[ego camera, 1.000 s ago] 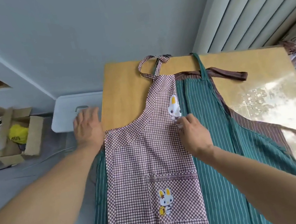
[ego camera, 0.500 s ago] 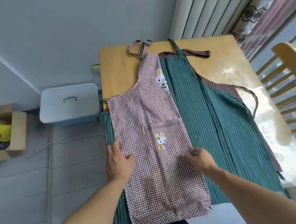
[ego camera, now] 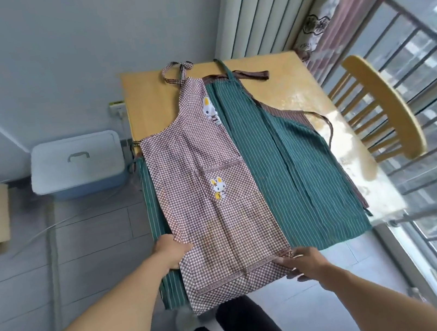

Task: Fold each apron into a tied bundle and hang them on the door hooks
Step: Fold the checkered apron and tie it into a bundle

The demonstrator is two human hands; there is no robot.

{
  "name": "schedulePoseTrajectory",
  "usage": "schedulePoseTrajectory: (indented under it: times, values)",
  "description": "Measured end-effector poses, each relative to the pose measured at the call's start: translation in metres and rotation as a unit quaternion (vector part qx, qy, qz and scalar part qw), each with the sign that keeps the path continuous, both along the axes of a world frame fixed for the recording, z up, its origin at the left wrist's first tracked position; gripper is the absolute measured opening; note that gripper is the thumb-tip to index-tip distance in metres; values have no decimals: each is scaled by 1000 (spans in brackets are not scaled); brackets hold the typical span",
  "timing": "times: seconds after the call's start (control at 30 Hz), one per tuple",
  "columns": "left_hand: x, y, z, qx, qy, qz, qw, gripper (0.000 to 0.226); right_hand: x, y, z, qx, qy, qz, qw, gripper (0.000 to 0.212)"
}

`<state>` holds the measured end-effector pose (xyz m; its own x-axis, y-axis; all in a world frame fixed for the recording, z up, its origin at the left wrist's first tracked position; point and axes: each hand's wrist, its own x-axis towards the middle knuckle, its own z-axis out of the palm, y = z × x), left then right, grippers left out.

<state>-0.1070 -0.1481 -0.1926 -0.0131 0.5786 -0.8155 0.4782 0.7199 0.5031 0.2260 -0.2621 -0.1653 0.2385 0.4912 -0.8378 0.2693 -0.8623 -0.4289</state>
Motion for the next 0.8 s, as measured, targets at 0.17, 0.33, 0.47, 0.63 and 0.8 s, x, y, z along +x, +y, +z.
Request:
schedulePoseTrajectory:
  times: [0.17, 0.33, 0.47, 0.63, 0.8]
  values:
    - [2, 2, 3, -5, -6, -11, 1000, 13, 3, -22, -4, 57, 84, -128, 987, 25]
    - [6, 6, 3, -24, 11, -17, 1000, 10, 1, -39, -4, 53, 166, -189, 966, 19]
    - [11, 10, 9, -48, 26, -47, 997, 5, 1, -44, -4, 69, 144, -219, 962, 12]
    - [14, 12, 13, -52, 42, -58, 996, 1, -4, -41, -3, 97, 145, -235, 956, 11]
    - [16, 11, 14, -56, 34, -55, 996, 6, -12, -37, -4, 140, -8, -221, 965, 9]
